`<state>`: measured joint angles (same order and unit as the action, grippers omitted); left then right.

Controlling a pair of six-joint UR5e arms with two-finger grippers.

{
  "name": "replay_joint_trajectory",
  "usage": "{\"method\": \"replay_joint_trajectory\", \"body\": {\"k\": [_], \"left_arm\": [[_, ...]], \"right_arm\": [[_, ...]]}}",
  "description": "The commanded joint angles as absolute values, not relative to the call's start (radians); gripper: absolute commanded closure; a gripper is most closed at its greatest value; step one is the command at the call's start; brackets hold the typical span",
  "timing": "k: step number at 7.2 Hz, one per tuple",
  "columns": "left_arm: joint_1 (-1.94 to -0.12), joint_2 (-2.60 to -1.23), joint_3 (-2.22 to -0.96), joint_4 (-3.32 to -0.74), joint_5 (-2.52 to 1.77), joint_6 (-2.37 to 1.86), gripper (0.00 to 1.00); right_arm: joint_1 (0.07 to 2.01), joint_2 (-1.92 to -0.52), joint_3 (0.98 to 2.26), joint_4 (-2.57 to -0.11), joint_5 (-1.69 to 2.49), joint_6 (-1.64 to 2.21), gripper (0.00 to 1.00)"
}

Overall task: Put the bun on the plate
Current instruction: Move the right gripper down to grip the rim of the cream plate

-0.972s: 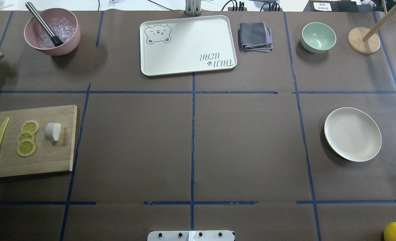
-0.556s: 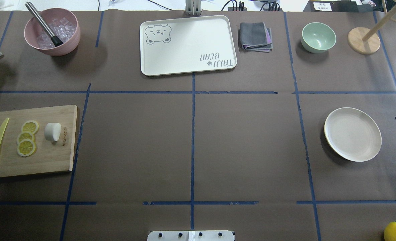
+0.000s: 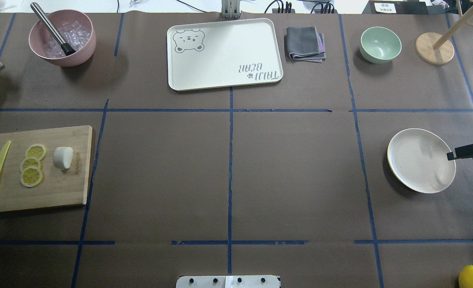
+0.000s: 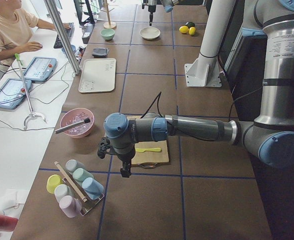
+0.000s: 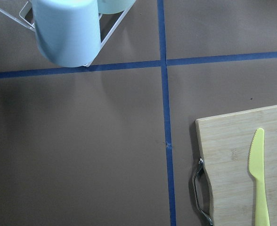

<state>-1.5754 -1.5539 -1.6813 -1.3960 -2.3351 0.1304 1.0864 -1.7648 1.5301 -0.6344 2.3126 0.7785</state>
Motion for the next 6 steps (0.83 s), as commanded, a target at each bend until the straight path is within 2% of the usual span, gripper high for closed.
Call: {"method": "replay_joint_trajectory", "body": {"k": [1,2,4,5,6], "left_arm": [[-1.575,-1.554,-1.681,-1.396,-2.336,0.13,0.0],[-1.575,-1.554,-1.681,-1.396,-2.336,0.13,0.0],[-1.575,-1.554,-1.681,-1.396,-2.335,0.13,0.0],[-1.575,-1.554,-1.681,-1.396,-2.336,0.13,0.0],[-1.575,-1.554,-1.683,-1.394,-2.336,0.13,0.0]], "right_arm": [[1.051,-1.756,1.503,-0.63,2.29,0.782,0.13],[1.049,-1.756,1.5,-0.63,2.292,0.782,0.34],[1.045,-1.756,1.502,-0.63,2.296,0.781,0.88],[1.043,-1.753,1.508,-0.63,2.304,0.781,0.98],[1.045,-1.741,1.512,-0.63,2.309,0.782,1.0]]}}
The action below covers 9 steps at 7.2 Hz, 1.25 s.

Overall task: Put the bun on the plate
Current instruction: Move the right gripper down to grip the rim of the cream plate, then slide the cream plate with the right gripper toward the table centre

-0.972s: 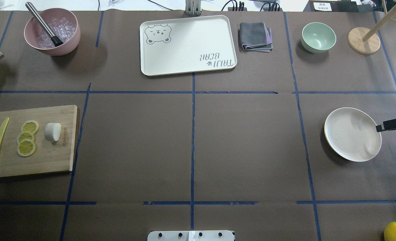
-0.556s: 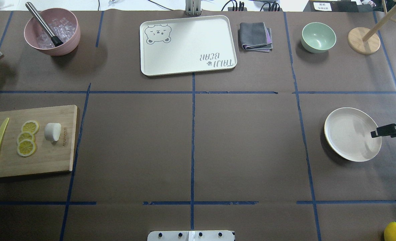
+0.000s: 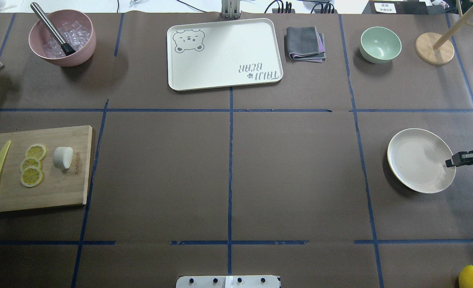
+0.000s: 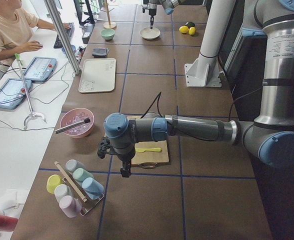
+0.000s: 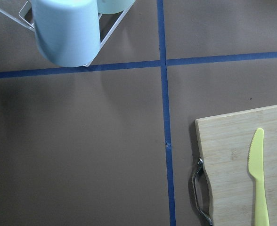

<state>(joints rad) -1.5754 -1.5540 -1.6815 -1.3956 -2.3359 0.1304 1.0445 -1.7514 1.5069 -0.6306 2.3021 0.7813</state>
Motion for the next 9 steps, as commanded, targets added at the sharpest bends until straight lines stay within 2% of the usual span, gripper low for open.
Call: {"method": "replay_joint_trajectory", "body": {"k": [1,3,5,6,9], "left_arm": [[-1.575,-1.552,-1.683,-1.394,-2.336,0.13,0.0],[-1.575,-1.554,-1.683,-1.394,-2.336,0.13,0.0],[-1.575,-1.552,-1.684,-1.394,-2.336,0.13,0.0],[-1.575,-1.552,-1.683,-1.394,-2.336,0.13,0.0],[-1.575,-1.554,-1.684,-1.396,-2.338,0.13,0.0]], "right_arm": [[1.045,-1.727,1.537,-0.637,2.325,0.782,1.0],[1.046,-1.627,1.572,-0.644,2.397,0.784,1.0],[1.004,-1.435,1.574,-0.725,2.398,0.988,1.0],[0.927,-1.345,1.566,-0.735,2.384,1.105,1.0],[0.711,-1.068,1.565,-1.024,2.172,1.363,0.99]]}}
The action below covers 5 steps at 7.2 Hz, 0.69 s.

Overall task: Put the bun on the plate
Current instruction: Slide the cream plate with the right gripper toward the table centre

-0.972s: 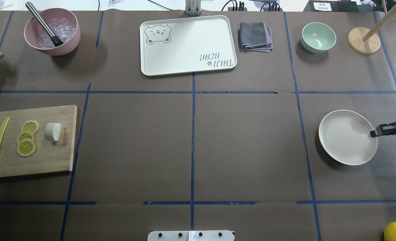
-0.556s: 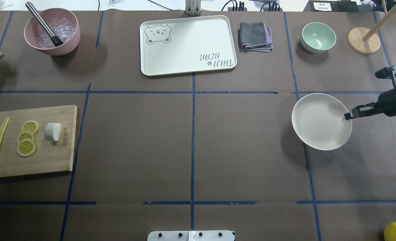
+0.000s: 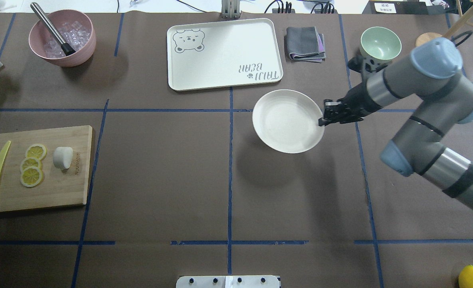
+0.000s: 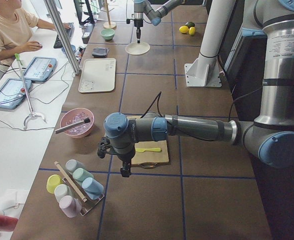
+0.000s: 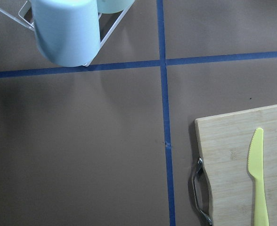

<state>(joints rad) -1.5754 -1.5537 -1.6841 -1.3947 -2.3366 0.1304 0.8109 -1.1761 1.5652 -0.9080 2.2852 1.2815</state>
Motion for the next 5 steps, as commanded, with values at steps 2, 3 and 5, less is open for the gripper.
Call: {"method": "replay_joint_trajectory", "body": {"k": [2,3,5], "left_arm": [[-1.575,-1.554,-1.684,-1.396,-2.338,0.132,0.0],[-1.575,-1.554,-1.684,-1.396,-2.338,0.132,0.0],[-1.574,-1.552,-1.684,-1.396,-2.339,0.132,0.0]], "right_arm": [[0.562,-1.017,1.562,-1.051,1.971,1.49,0.99],[0.539,-1.012,1.562,-1.051,1.956,1.491,0.99],[0.523,-1.017,1.563,-1.051,1.939,1.49,0.5]]}}
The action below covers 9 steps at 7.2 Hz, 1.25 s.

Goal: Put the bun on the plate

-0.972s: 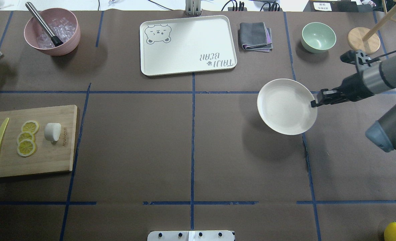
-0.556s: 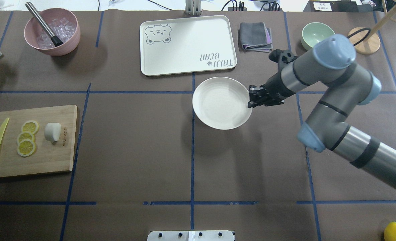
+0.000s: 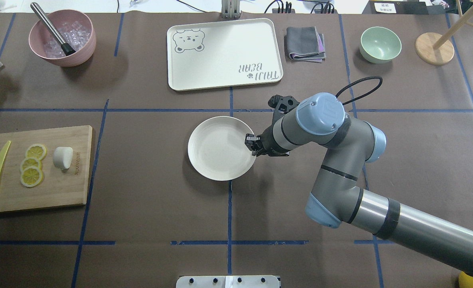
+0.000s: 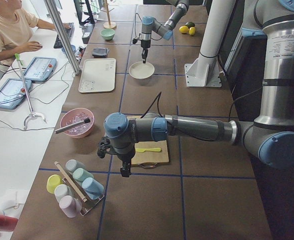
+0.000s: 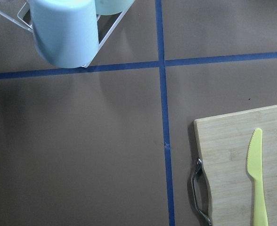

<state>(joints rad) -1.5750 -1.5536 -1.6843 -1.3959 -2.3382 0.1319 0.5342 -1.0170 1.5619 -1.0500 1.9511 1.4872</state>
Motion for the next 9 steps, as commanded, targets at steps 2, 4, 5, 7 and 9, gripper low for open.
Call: {"method": "replay_joint_trajectory", "body": {"k": [2,4,5,7,9], "left_arm": [[-1.571,-1.552,-1.683,-1.396,-2.338,0.132,0.0],[-1.569,-1.554,-1.686,-1.397,-2.339,0.132,0.0],[-1.571,-1.554,-1.686,-1.4,-2.338,0.132,0.0],[-1.569,-1.555,-1.684,-1.404,-2.335,0.132,0.0],[-1.568,-1.56,-1.686,-1.402,-2.338,0.132,0.0]], "right_arm": [[0.518,-1.025,1.571,-1.051,1.916,1.489,0.0],[0.601,-1.031,1.588,-1.122,2.004,1.47,0.0],[0.694,-1.045,1.597,-1.187,2.099,1.366,0.0],[0.892,-1.133,1.661,-1.338,2.248,1.054,0.0],[1.071,-1.19,1.712,-1.56,2.299,0.645,0.0]]}}
